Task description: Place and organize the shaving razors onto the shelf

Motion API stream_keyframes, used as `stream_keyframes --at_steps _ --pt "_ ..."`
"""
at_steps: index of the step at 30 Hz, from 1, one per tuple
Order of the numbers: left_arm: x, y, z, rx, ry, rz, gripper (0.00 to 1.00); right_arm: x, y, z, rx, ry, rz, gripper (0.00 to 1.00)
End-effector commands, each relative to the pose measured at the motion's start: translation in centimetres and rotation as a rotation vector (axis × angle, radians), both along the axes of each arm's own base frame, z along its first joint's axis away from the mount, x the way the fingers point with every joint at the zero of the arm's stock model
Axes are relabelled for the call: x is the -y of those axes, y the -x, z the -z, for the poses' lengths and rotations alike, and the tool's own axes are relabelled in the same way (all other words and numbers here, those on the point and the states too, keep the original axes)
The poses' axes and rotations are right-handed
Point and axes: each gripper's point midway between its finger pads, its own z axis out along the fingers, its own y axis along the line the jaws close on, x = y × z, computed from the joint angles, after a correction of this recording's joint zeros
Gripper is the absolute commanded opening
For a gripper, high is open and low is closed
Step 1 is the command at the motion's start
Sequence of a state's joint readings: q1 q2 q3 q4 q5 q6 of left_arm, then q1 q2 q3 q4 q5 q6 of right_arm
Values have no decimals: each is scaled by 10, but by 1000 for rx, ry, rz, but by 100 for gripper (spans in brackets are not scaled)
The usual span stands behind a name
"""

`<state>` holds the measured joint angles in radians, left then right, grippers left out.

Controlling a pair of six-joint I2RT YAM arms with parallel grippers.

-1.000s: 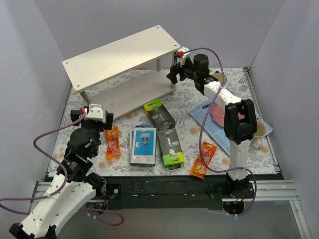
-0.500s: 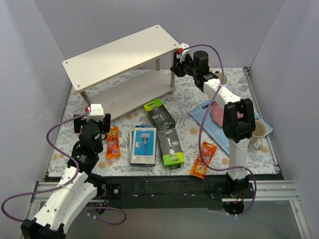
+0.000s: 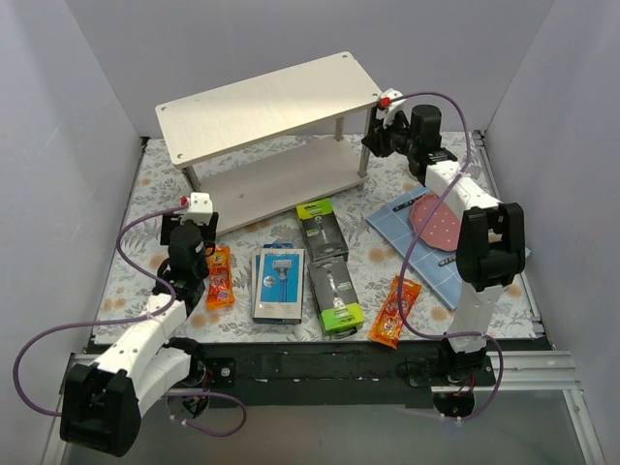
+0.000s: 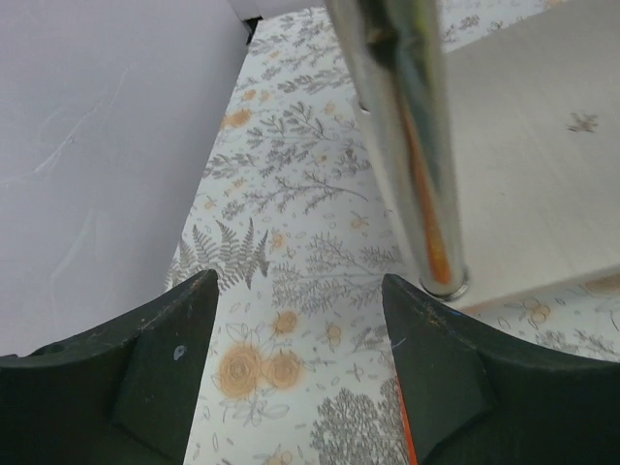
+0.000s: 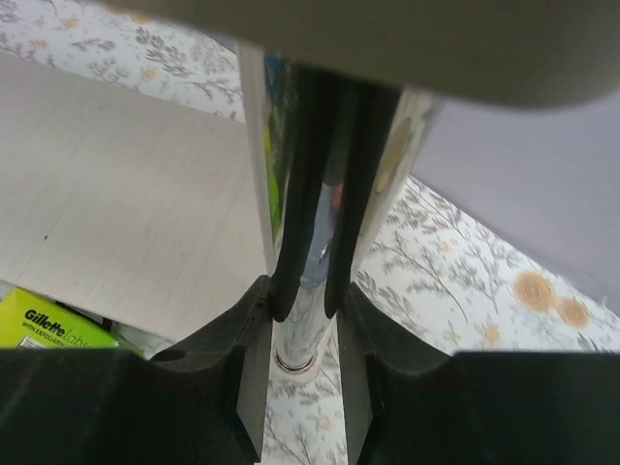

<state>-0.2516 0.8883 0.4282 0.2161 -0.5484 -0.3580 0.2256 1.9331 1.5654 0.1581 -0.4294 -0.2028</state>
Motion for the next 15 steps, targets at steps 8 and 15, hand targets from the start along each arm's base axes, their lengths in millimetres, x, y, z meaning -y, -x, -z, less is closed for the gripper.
stream_keyframes --at_steps 8,15 --pt "-3 -81 -21 116 -11 0 67 45 23 -25 37 28 74 9" --pt "-9 -127 -23 162 -52 -12 73 35 40 -18 -2 8 10 13"
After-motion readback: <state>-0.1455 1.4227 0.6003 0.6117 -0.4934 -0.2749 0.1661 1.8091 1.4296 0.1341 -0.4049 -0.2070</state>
